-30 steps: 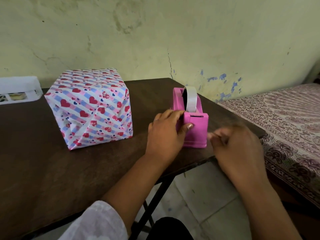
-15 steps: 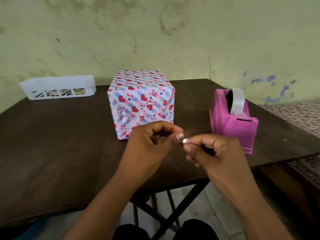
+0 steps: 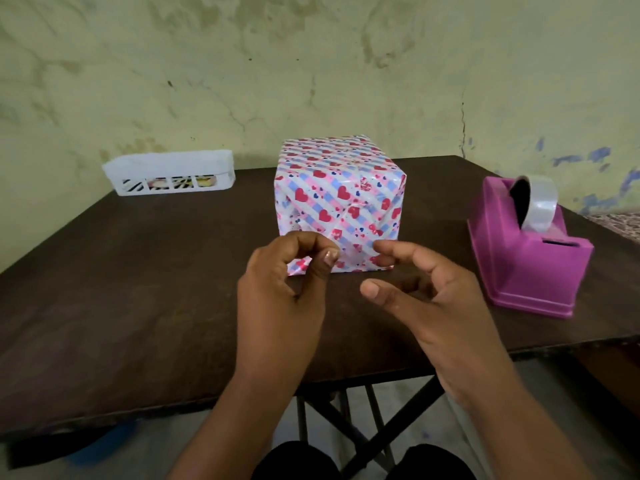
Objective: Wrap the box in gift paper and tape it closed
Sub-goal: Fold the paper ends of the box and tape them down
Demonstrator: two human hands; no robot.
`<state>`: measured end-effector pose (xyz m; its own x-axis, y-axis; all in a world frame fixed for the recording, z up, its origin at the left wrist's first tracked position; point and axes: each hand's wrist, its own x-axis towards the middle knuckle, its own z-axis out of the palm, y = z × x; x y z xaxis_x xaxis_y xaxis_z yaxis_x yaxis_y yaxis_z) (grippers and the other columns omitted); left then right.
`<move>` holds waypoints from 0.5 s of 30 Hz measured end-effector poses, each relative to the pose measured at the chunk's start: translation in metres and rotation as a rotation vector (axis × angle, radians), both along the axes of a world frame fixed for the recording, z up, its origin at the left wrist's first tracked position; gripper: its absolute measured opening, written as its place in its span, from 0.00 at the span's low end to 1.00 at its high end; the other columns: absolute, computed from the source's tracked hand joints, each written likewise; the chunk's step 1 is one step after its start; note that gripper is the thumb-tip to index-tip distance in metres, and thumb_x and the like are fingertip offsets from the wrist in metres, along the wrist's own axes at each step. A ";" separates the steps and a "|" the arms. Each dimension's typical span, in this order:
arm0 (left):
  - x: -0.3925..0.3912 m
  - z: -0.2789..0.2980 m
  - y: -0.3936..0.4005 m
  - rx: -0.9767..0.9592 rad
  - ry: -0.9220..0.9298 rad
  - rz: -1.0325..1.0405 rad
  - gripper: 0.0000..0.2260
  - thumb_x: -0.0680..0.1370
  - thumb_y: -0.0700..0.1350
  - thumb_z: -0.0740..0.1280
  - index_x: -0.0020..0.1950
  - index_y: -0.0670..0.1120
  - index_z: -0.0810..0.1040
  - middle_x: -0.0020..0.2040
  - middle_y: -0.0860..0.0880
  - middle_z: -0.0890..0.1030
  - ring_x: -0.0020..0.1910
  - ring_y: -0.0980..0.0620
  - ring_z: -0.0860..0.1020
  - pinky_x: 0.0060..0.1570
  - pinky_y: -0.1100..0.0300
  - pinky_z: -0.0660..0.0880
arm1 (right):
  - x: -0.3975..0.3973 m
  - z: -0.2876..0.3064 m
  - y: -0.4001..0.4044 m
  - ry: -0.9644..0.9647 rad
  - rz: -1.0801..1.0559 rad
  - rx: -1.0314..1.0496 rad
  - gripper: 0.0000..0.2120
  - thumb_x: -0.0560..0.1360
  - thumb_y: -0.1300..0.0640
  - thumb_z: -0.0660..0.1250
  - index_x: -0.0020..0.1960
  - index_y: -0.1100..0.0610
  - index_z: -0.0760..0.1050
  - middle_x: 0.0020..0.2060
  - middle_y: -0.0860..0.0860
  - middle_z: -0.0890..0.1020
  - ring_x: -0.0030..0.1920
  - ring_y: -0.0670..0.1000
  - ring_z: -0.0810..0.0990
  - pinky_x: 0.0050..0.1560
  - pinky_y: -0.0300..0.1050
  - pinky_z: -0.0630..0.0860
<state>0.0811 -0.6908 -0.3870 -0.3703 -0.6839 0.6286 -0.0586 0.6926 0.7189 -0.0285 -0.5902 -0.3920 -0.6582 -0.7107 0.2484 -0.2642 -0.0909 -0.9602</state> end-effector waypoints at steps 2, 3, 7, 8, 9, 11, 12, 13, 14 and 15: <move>0.002 -0.002 -0.002 0.051 0.019 -0.037 0.07 0.74 0.47 0.67 0.40 0.59 0.76 0.41 0.60 0.81 0.45 0.62 0.78 0.42 0.72 0.73 | 0.007 0.005 -0.009 0.073 0.015 -0.020 0.16 0.62 0.46 0.73 0.49 0.47 0.81 0.46 0.42 0.83 0.49 0.41 0.80 0.49 0.41 0.76; 0.003 -0.004 -0.003 0.073 0.027 -0.049 0.07 0.75 0.45 0.68 0.40 0.58 0.76 0.42 0.61 0.81 0.44 0.63 0.78 0.42 0.72 0.73 | 0.008 0.006 -0.014 0.083 0.018 -0.022 0.11 0.64 0.48 0.73 0.45 0.48 0.82 0.43 0.41 0.83 0.47 0.40 0.79 0.47 0.38 0.75; 0.010 -0.011 -0.009 0.202 0.025 -0.078 0.05 0.75 0.43 0.68 0.42 0.54 0.78 0.42 0.63 0.81 0.42 0.65 0.78 0.41 0.74 0.73 | 0.008 0.001 -0.025 0.135 0.025 0.011 0.04 0.69 0.52 0.73 0.39 0.52 0.82 0.37 0.43 0.83 0.41 0.40 0.79 0.43 0.36 0.73; 0.013 -0.013 -0.012 0.225 0.018 -0.072 0.05 0.75 0.43 0.68 0.42 0.54 0.79 0.42 0.62 0.81 0.43 0.65 0.78 0.42 0.74 0.73 | 0.009 -0.002 -0.029 0.147 0.036 0.024 0.02 0.69 0.53 0.72 0.39 0.52 0.82 0.36 0.43 0.83 0.41 0.40 0.79 0.43 0.36 0.72; 0.015 -0.016 -0.014 0.249 0.009 -0.063 0.05 0.75 0.43 0.68 0.43 0.54 0.79 0.42 0.62 0.81 0.43 0.66 0.78 0.42 0.75 0.72 | 0.009 -0.005 -0.032 0.165 0.036 0.046 0.02 0.70 0.54 0.72 0.39 0.52 0.82 0.36 0.43 0.82 0.41 0.40 0.79 0.42 0.35 0.72; 0.017 -0.019 -0.019 0.256 -0.041 -0.013 0.04 0.75 0.45 0.68 0.46 0.55 0.79 0.43 0.61 0.81 0.44 0.67 0.77 0.42 0.75 0.72 | 0.007 -0.009 -0.042 0.239 0.016 0.077 0.03 0.71 0.54 0.72 0.39 0.51 0.81 0.35 0.43 0.82 0.40 0.40 0.79 0.42 0.33 0.71; 0.018 -0.018 -0.022 0.224 -0.081 0.045 0.07 0.74 0.47 0.69 0.51 0.55 0.78 0.48 0.60 0.81 0.46 0.67 0.77 0.43 0.74 0.73 | 0.005 -0.010 -0.046 0.302 -0.005 0.093 0.03 0.72 0.53 0.71 0.39 0.51 0.81 0.35 0.43 0.81 0.40 0.40 0.78 0.42 0.31 0.70; 0.018 -0.017 -0.027 0.177 -0.117 0.119 0.15 0.73 0.48 0.70 0.59 0.54 0.75 0.55 0.60 0.78 0.49 0.65 0.76 0.47 0.70 0.74 | 0.002 -0.009 -0.050 0.379 -0.027 0.109 0.03 0.72 0.54 0.71 0.40 0.51 0.80 0.36 0.42 0.81 0.41 0.39 0.78 0.41 0.29 0.69; 0.018 -0.015 -0.032 0.132 -0.144 0.182 0.24 0.72 0.48 0.71 0.66 0.53 0.69 0.62 0.57 0.73 0.53 0.63 0.74 0.51 0.65 0.74 | -0.002 -0.009 -0.053 0.455 -0.047 0.116 0.03 0.72 0.54 0.71 0.40 0.51 0.80 0.36 0.42 0.81 0.41 0.39 0.77 0.41 0.27 0.69; 0.019 -0.012 -0.039 0.067 -0.180 0.220 0.33 0.71 0.49 0.73 0.72 0.52 0.61 0.68 0.54 0.67 0.58 0.61 0.72 0.55 0.60 0.74 | -0.006 -0.007 -0.054 0.517 -0.057 0.110 0.03 0.72 0.55 0.70 0.40 0.51 0.80 0.37 0.41 0.80 0.42 0.39 0.77 0.41 0.25 0.69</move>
